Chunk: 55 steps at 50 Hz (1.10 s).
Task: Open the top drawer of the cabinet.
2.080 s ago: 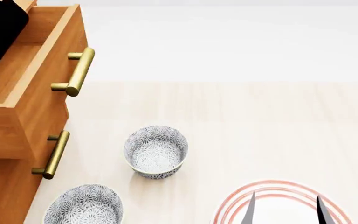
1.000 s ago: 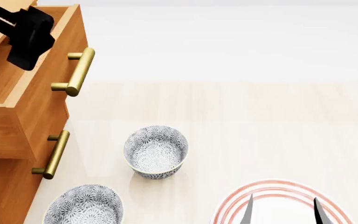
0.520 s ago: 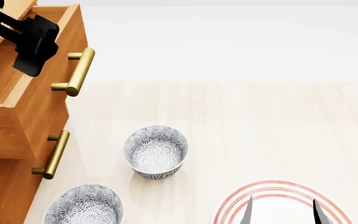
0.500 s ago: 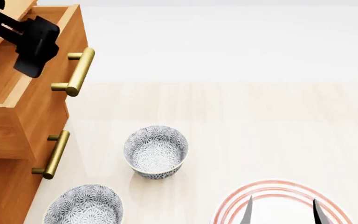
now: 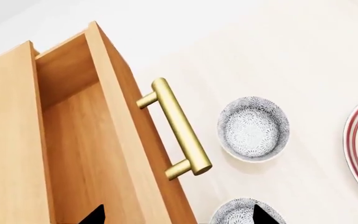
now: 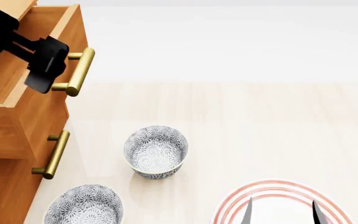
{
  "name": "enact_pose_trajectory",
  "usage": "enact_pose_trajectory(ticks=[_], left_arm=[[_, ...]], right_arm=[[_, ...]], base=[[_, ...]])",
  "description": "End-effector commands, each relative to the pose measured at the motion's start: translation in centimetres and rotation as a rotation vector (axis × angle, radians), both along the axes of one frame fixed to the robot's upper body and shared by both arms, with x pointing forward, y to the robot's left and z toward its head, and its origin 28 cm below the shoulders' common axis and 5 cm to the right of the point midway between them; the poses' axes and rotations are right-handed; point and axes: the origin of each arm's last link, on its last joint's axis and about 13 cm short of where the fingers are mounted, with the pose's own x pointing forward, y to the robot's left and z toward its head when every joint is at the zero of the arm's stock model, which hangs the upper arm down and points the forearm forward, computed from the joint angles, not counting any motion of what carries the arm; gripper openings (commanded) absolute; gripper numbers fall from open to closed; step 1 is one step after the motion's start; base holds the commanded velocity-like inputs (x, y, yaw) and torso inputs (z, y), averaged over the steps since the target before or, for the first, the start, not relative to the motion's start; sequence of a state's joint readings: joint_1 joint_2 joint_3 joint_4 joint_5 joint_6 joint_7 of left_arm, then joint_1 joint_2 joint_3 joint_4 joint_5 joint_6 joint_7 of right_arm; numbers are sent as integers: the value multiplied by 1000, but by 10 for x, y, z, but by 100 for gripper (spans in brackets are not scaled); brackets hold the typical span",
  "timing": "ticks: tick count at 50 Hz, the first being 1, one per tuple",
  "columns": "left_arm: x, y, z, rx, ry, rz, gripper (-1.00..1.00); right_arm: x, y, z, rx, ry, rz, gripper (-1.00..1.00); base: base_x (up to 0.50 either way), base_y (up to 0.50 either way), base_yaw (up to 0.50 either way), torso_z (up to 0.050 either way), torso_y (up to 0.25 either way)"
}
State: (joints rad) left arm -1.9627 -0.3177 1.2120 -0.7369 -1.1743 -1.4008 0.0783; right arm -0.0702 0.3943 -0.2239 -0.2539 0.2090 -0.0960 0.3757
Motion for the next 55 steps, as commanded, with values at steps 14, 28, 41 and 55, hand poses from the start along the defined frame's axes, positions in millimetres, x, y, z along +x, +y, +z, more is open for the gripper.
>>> enact_pose_trajectory(ticks=[14, 28, 41, 55], left_arm=[[10, 4, -17, -7, 36, 20, 100], [13, 5, -23, -13, 52, 25, 100], [15, 11, -25, -9, 62, 61, 100], [19, 15, -33, -9, 78, 79, 100]], right_arm=[[0, 0, -1, -3, 2, 3, 100], [0, 0, -1, -4, 5, 5, 100], [0, 0, -2, -7, 4, 6, 100], [0, 1, -4, -11, 8, 10, 100]], base=[[0, 0, 0, 0, 0], [0, 0, 0, 0, 0], [0, 0, 0, 0, 0], [0, 0, 0, 0, 0]])
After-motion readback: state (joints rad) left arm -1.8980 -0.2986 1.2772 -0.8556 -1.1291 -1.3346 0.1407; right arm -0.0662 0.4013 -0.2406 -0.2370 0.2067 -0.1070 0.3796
